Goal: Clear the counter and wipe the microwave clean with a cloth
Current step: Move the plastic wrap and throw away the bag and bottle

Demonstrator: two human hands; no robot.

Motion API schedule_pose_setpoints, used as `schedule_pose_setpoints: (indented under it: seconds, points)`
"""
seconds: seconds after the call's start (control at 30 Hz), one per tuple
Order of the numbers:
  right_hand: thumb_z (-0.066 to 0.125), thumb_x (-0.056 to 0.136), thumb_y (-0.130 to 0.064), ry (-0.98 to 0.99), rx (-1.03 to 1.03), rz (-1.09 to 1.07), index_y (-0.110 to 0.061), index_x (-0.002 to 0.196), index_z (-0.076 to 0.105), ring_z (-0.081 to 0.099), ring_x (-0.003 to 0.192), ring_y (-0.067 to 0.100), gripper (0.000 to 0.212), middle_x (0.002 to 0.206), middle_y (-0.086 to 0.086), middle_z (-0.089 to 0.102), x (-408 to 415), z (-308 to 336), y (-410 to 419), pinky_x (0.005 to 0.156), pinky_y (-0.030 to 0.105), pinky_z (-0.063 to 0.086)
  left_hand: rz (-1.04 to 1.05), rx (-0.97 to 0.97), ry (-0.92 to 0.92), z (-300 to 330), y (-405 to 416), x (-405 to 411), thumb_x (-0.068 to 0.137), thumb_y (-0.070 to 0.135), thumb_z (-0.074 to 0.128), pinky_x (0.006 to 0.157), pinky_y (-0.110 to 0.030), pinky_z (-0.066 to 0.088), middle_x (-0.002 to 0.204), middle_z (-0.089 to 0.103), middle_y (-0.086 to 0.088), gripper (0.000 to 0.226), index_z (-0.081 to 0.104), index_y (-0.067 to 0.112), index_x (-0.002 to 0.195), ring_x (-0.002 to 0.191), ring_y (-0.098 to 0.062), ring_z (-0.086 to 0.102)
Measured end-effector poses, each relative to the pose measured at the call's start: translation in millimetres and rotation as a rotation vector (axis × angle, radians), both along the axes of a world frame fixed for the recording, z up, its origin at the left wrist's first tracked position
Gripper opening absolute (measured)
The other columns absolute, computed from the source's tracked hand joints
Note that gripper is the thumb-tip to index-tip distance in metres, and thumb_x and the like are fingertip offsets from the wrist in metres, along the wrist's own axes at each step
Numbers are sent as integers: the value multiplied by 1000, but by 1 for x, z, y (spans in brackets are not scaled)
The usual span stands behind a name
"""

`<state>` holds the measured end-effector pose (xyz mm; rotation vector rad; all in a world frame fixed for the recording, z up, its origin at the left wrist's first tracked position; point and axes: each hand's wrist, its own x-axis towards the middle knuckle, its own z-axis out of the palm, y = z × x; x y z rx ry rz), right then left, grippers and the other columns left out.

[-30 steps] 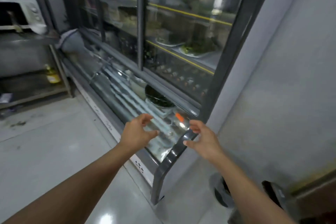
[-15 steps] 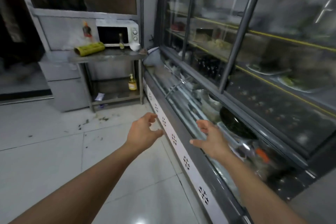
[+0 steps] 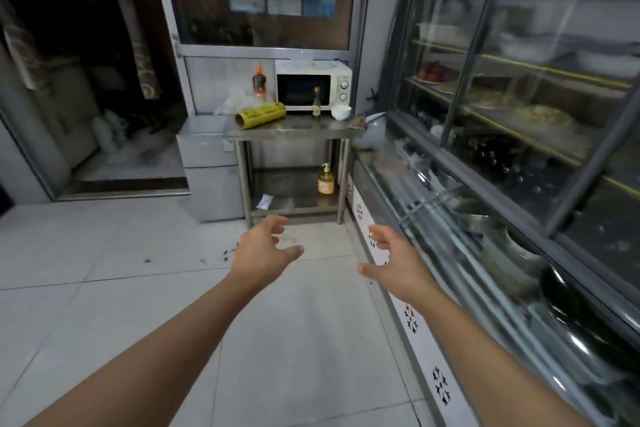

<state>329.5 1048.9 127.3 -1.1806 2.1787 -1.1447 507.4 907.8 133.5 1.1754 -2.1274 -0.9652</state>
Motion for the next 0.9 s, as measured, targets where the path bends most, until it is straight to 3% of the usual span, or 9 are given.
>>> schedule_pose_setpoints:
  seconds: [0.3,0.4,0.53,0.83,0.9]
  points:
    - [76,76,-21,29,-8,138,-30,137,39,41,121,3,71,138,-8,45,-98,13,-153,92,23,33,141,12,48,6,-128,-72,76,27,75,79,-29,52,118,60,1,54,51,21,124,94,-11,54]
    - [77,75,-23,41,-8,177,-31,136,39,42,120,2,73,138,-10,46,-126,19,-201,93,23,33,184,-5,46,11,-165,-93,76,26,75,71,-19,48,115,61,3,54,52,22,124,87,-7,57]
    - [78,73,-20,0,-31,210,-29,135,41,44,120,2,73,137,-11,48,-151,21,-258,98,25,37,226,-14,45,14,-210,-115,75,27,75,82,-25,48,117,60,4,56,51,22,126,94,-10,57]
    - [78,72,-17,-28,-43,211,-26,135,41,46,120,8,74,135,-8,48,-182,15,-381,92,38,48,242,-9,49,9,-331,-145,73,31,77,81,-25,47,114,61,6,60,51,24,127,98,-11,57]
    - [78,72,-20,-5,-42,206,-28,136,39,47,119,7,76,135,-11,47,-186,17,-414,92,34,46,227,-3,55,10,-368,-150,73,29,76,83,-26,47,115,62,3,60,51,22,127,98,-13,57]
